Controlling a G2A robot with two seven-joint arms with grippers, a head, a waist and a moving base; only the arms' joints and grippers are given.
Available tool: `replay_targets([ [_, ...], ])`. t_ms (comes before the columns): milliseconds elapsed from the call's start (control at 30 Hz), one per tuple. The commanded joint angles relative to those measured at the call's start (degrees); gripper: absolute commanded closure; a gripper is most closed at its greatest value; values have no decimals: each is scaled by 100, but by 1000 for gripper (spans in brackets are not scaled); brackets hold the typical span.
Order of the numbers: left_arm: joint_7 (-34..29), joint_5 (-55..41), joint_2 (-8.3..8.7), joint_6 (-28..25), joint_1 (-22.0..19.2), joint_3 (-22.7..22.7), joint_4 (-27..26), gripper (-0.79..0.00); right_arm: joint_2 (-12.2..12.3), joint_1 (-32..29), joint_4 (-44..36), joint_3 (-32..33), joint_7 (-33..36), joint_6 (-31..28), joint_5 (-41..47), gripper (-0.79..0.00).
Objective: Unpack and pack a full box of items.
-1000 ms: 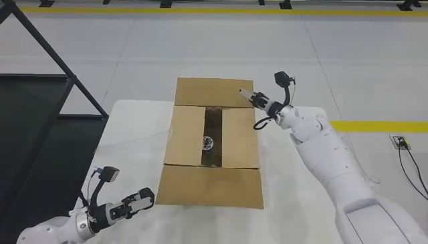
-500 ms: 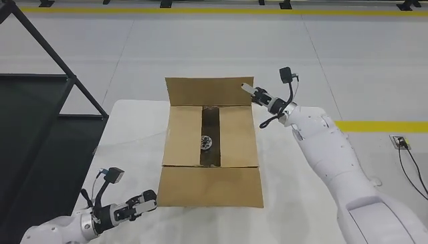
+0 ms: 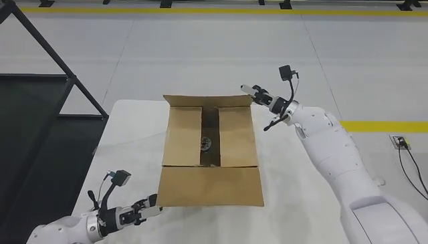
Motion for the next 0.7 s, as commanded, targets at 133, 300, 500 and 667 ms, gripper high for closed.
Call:
replay_targets([
  [133,152,-86,16,-55,-32,141,-98,-785,27,22,-98,9,-4,-103,-53,-785],
  [300,531,-292,15,-134,15,167,-352,-785,55,35,-221,14,207,-254,-51,-785],
  [500,1171,-428,2,-163,60,173,-751,-785,73,71,-421,-19,695,-225,-29,-785],
  [667,1869,-161,-24,-71,-11,298,-1030,-785,109,63,-636,-7,1082,-255,82,-785],
])
